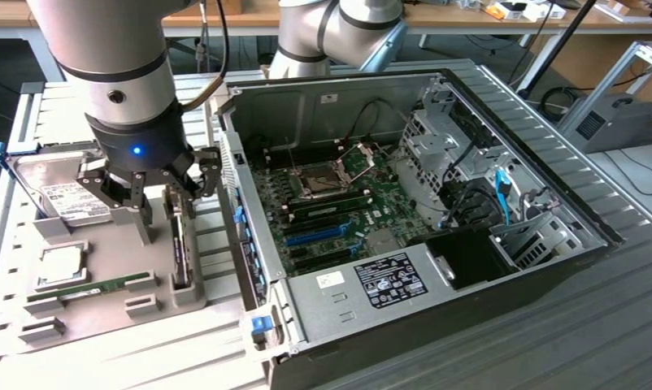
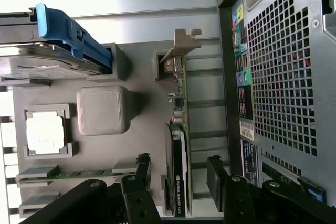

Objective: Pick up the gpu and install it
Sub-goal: 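Pick up the gpu and move the gpu toward the slot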

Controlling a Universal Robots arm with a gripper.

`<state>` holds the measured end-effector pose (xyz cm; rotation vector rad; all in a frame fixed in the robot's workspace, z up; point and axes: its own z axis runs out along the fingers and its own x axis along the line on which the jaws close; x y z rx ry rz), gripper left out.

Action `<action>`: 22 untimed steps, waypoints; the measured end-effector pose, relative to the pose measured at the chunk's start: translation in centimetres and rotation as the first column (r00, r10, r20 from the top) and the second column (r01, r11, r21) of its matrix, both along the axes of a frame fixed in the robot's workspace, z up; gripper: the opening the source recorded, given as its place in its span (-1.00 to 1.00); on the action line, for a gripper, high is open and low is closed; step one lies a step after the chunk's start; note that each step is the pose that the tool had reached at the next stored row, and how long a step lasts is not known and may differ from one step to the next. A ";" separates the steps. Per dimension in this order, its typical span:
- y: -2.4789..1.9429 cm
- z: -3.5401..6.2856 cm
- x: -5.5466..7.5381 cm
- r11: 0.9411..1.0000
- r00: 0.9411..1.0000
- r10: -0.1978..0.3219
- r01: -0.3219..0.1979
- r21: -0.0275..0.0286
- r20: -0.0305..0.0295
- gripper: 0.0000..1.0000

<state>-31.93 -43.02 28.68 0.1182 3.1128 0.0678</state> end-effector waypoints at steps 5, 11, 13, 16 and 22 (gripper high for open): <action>-0.26 0.01 0.0 1.000 1.000 0.001 -0.001 0.000 0.000 0.11; -0.51 0.01 0.0 1.000 1.000 0.002 -0.002 0.000 0.000 0.11; -0.52 -0.10 0.0 1.000 1.000 0.002 -0.002 0.000 0.000 0.11; -0.52 -0.39 0.0 1.000 1.000 0.002 -0.002 0.000 0.000 0.11; -0.52 -0.87 0.0 1.000 1.000 0.002 -0.002 0.000 0.000 0.11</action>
